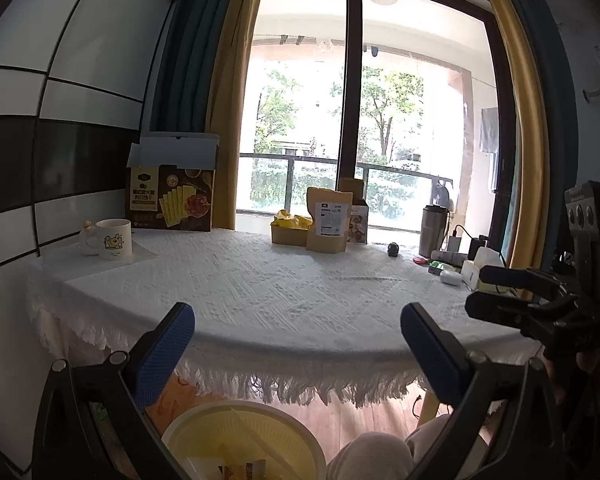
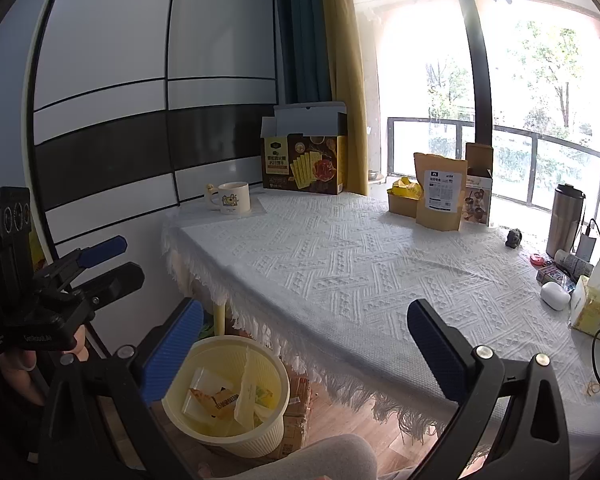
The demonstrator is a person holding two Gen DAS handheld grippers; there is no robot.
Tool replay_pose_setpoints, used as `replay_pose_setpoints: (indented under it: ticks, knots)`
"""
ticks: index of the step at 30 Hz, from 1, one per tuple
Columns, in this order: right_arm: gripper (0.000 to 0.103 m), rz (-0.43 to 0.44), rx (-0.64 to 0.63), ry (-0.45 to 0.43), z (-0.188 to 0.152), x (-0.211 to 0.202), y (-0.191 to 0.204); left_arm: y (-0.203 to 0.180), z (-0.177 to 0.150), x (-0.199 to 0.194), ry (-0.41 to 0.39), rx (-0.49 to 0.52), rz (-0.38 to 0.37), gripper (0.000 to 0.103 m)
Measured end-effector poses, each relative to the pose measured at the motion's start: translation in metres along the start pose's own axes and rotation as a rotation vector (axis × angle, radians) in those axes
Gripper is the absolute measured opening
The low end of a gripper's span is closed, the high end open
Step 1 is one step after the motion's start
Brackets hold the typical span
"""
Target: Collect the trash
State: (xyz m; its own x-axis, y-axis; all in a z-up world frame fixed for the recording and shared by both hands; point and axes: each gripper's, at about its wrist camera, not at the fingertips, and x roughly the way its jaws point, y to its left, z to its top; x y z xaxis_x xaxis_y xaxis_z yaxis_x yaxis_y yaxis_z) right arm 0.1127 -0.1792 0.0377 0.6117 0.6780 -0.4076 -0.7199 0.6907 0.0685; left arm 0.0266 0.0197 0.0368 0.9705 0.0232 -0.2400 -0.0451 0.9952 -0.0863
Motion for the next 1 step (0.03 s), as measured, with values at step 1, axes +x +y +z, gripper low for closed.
replay_pose_setpoints:
  ticks: [1]
  knots:
    - [0.102, 0.000, 0.001, 0.000, -0.0001, 0.0005, -0.0001, 0.0005, -0.0003, -0.0001, -0.004, -0.005, -0.003, 0.103]
